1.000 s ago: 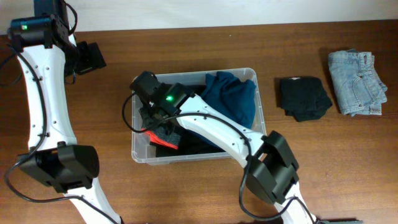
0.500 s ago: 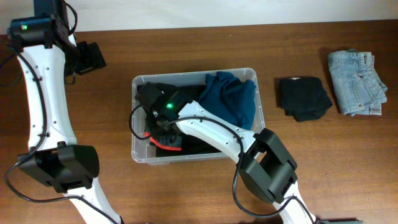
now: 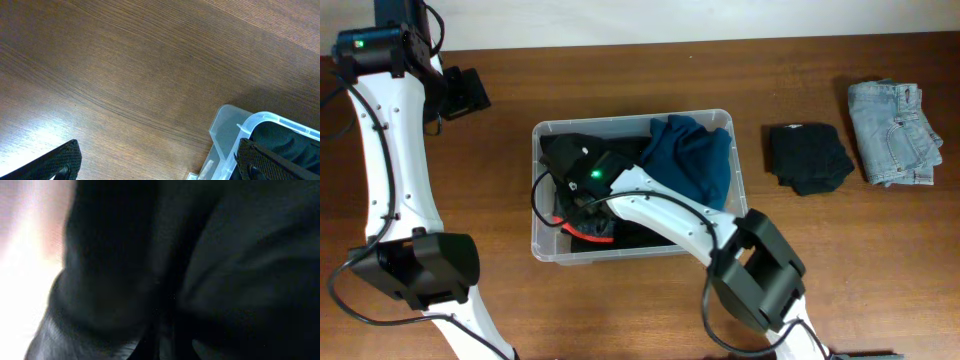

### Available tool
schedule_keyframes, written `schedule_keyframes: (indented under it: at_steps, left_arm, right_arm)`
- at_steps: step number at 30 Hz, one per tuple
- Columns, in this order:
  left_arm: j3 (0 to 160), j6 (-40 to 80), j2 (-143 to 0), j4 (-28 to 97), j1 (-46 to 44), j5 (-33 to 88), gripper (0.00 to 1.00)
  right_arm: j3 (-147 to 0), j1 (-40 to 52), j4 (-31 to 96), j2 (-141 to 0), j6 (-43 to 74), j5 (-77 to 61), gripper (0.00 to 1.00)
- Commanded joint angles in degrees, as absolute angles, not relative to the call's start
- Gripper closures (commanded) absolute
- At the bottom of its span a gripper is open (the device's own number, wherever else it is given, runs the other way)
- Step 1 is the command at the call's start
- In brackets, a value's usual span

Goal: Pack container
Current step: 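Press and tuck the leggings flat inside the container with the right gripper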

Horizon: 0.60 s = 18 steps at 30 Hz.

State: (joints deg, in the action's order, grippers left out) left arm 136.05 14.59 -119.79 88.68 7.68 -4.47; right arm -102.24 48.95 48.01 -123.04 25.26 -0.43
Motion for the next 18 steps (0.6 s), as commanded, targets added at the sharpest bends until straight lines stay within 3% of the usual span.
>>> schedule_keyframes:
  at_steps: [1,18]
  left_arm:
    - [135.9,15.2,-119.3,88.7,7.9,-3.9,0.0]
    - [135.9,15.2,-119.3,88.7,7.9,-3.9,0.01]
  right_arm:
    - [-106.3,49.2,47.8,-116.2,24.2,5.2,0.95]
    - [-108.9,44.2,31.6,-121.8,23.0,3.7,0.92]
